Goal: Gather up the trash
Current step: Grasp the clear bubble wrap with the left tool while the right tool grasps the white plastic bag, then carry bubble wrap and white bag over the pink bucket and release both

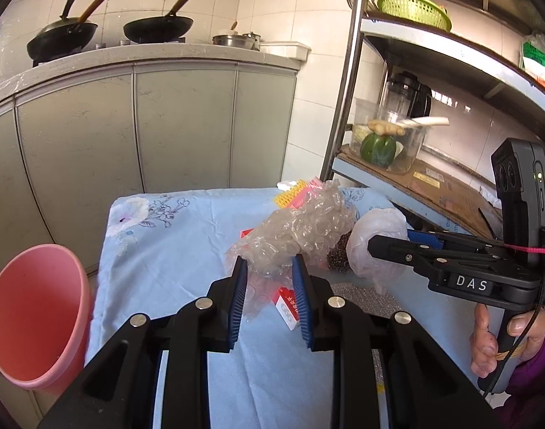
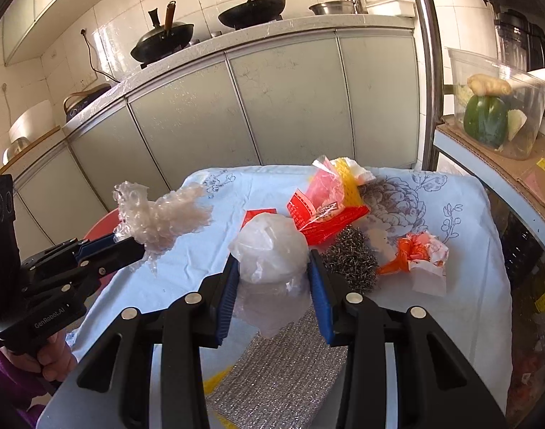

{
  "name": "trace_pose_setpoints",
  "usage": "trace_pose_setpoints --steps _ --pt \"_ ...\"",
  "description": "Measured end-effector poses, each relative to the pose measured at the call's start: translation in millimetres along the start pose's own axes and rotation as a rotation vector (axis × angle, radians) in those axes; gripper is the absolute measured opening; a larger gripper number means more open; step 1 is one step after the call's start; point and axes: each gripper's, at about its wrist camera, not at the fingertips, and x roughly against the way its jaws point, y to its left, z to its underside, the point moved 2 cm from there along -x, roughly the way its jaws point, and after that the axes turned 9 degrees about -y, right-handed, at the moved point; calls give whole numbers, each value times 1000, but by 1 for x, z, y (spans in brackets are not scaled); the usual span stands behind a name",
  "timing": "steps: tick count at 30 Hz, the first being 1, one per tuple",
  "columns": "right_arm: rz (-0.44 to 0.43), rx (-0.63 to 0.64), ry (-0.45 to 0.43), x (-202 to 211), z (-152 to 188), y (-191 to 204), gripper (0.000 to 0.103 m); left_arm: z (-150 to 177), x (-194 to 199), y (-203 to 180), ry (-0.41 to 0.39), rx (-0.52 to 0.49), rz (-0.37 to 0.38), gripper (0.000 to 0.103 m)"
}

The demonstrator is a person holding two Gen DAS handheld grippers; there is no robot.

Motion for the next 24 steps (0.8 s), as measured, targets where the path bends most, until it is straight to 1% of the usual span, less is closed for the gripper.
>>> trace_pose_setpoints --steps 6,10,14,19,24 --pt "-21 18 -20 6 -7 15 39 -6 23 16 -50 34 -27 25" --pt "-34 51 -26 5 -12 30 39 -8 38 29 -80 58 -50 25" --pt "-67 80 -19 -1 -17 50 39 -8 54 48 -109 87 -84 25" --pt "-131 107 -4 -15 -24 79 39 -7 75 77 -142 126 -147 25" --pt "-202 146 15 -33 -29 115 39 -3 97 113 -171 171 -229 25"
